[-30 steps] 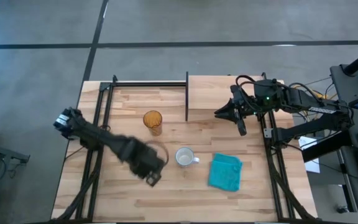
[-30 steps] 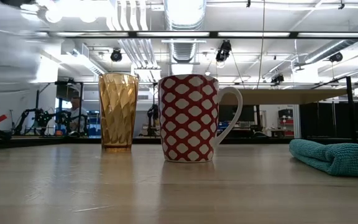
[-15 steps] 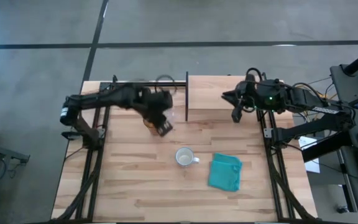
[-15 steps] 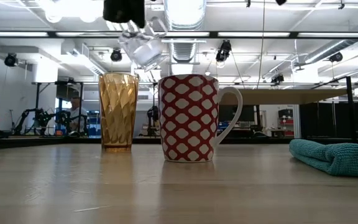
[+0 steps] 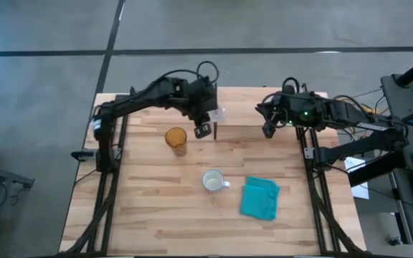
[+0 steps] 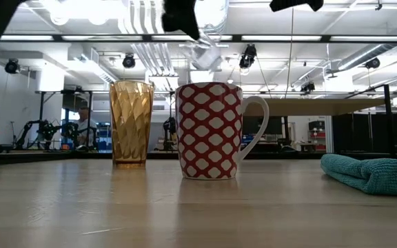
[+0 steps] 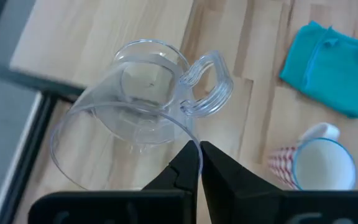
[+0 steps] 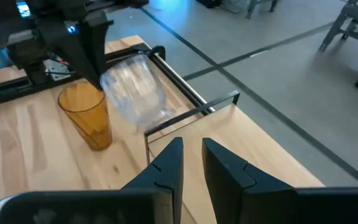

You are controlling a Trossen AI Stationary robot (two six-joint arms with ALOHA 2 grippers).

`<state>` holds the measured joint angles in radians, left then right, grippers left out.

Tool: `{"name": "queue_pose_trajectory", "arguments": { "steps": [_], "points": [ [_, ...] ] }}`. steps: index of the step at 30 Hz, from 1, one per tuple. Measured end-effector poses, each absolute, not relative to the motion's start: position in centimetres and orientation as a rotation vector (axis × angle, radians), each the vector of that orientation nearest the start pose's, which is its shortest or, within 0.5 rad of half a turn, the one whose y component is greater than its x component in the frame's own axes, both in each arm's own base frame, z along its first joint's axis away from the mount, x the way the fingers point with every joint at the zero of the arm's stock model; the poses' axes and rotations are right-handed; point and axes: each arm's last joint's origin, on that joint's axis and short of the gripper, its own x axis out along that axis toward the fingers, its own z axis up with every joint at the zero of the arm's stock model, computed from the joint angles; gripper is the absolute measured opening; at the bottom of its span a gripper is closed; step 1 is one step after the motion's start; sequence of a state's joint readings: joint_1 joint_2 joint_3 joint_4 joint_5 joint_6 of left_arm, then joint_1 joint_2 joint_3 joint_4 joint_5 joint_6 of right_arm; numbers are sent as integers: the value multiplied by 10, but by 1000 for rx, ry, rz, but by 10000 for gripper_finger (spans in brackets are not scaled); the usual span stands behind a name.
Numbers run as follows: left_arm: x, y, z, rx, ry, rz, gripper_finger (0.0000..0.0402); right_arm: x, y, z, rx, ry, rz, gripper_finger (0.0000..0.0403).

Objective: Stack small to large cups/mugs on shelf
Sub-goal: Put the transparent mug on the shelf

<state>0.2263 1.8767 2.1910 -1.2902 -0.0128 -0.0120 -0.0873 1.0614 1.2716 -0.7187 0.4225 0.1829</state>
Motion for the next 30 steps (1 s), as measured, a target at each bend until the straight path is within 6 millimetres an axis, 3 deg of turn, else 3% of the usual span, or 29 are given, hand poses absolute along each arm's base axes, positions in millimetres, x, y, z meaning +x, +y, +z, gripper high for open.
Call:
{"name": "queue_pose_trajectory", "arguments": {
  "steps": [7, 17, 21, 30],
  "points": [
    [381, 104, 408, -80, 932, 240, 0, 210, -31, 392, 109, 491, -485, 54],
    [383, 114, 410, -90, 891, 254, 0, 258, -39, 368, 15, 558, -430, 54],
    [382, 114, 410, -92, 894, 254, 0, 266, -50, 358, 45, 633, -479, 54],
    [379, 113, 410, -97, 920, 252, 0, 264, -53, 408, 66, 640, -494, 54]
  ]
}}
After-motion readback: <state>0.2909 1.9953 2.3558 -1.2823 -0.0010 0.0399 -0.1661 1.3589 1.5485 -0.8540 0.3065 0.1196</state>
